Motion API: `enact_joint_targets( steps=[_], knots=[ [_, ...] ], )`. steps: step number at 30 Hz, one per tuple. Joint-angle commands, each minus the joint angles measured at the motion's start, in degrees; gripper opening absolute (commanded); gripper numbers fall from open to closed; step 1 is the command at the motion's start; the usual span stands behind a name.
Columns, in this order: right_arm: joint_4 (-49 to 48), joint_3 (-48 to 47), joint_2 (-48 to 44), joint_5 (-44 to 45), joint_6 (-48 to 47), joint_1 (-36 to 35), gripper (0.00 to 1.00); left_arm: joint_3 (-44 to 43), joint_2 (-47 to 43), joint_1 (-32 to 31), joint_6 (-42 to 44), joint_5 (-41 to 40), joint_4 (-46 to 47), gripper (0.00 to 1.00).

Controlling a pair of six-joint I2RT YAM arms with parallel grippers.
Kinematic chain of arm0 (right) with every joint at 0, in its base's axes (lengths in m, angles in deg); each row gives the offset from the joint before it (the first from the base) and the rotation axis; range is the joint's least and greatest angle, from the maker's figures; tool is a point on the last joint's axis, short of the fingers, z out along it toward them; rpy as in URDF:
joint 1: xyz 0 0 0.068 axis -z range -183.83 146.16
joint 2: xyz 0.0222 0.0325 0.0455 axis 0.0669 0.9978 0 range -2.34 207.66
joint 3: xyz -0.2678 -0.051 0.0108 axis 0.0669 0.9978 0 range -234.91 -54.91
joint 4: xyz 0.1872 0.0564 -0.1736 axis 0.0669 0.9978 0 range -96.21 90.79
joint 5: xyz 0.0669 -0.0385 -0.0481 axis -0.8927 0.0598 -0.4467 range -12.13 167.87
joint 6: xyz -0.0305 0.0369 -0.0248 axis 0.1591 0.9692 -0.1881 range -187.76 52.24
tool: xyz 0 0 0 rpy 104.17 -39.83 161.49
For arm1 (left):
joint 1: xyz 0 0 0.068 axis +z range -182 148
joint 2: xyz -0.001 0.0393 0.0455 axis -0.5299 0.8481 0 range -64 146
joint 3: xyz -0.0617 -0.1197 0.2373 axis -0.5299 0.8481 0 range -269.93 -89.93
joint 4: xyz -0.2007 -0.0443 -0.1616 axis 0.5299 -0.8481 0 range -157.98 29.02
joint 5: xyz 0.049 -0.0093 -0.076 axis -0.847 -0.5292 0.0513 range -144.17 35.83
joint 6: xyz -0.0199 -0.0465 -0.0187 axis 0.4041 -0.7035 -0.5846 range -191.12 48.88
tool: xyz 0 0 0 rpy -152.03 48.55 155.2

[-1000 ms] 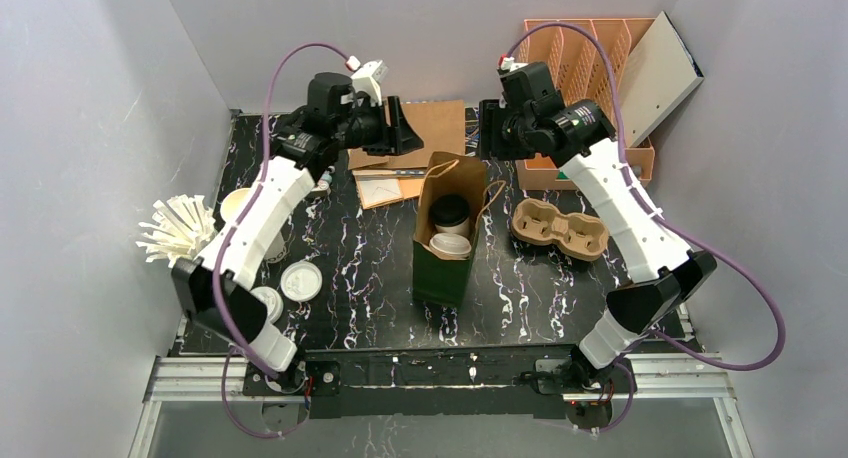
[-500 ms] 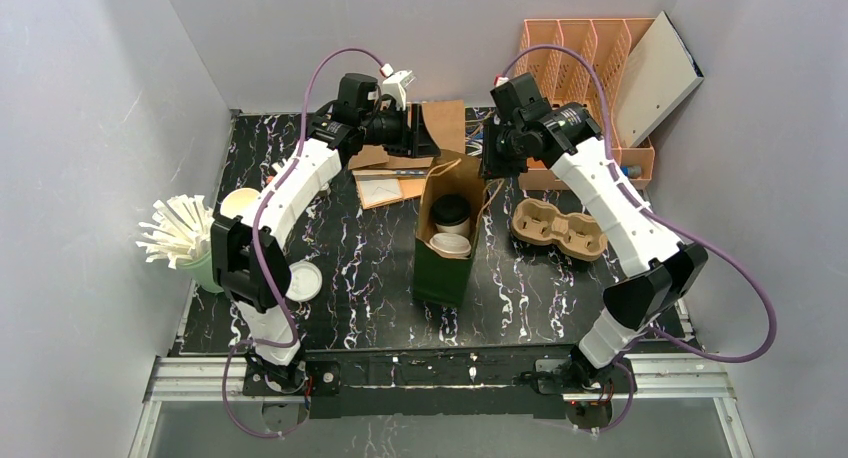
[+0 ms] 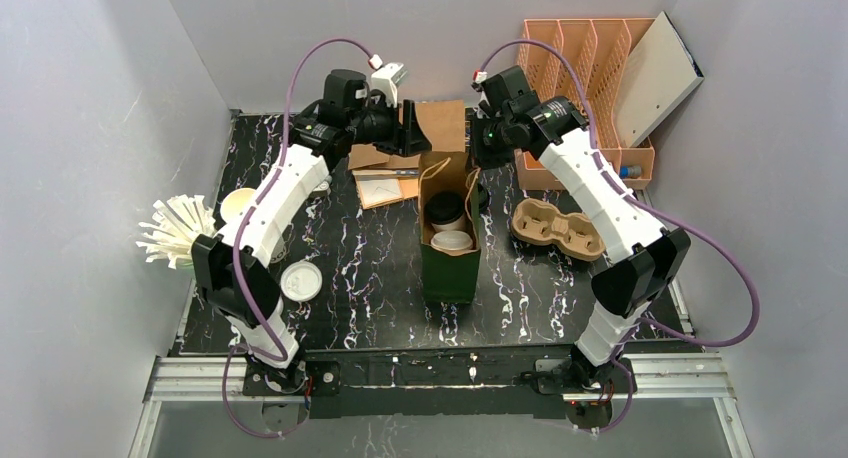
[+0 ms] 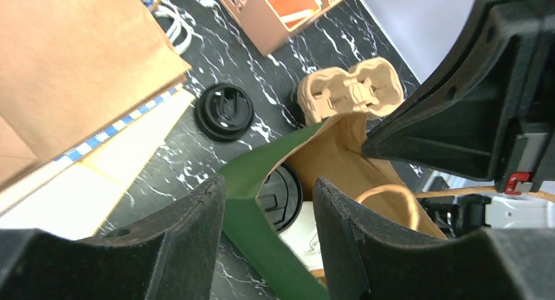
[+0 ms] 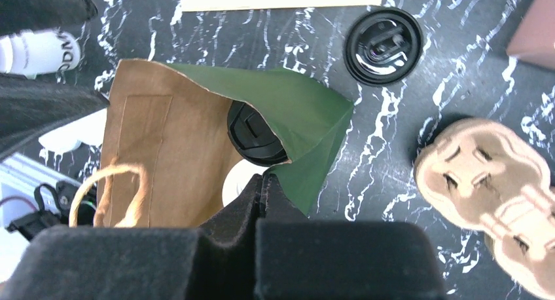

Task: Pack the takeout coffee
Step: Place the coffee cup on the cup tray.

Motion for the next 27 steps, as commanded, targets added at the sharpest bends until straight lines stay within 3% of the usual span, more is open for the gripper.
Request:
enact_joint_targets(
  steps=[1, 5, 8, 15, 18, 21, 24, 27],
  knots=[
    [-4.8, -2.3, 0.3, -7.6, -7.3, 0.0, 0.01, -4.1, -2.9, 0.2, 5.2, -4.1, -1.1, 0.51],
    [-6.1, -3.2, 1.3, -10.3, -10.0, 0.0, 0.04, -6.1, -0.3, 0.2, 5.4, -1.6, -0.5, 0.51],
    [-6.5, -4.5, 1.8, -10.2, -12.0, 0.0, 0.20, -5.4, -0.6, 0.1, 6.7, -0.3, -0.3, 0.51],
    [-3.8, -10.6, 2.5, -4.3, -14.2, 0.0, 0.38, -3.2, 0.9, 0.1, 11.2, 3.8, 0.5, 0.51],
    [-5.1, -9.6, -0.2, -1.3, -14.4, 0.0, 0.39, -3.3, 2.5, 0.1, 11.4, 5.9, 1.5, 0.47],
    [-8.0, -7.2, -3.6, 3.2, -14.6, 0.0, 0.48, -3.0, 3.2, 0.0, 11.5, 7.1, 1.6, 0.47],
    [-11.2, -4.8, -6.7, 6.5, -14.9, 0.0, 0.51, -2.0, 3.3, -0.5, 12.3, 6.9, 1.7, 0.48],
    [-12.9, -4.0, -8.5, 5.7, -15.6, 0.0, 0.50, -2.0, 3.9, -0.6, 12.3, 6.8, 1.6, 0.40]
  ],
)
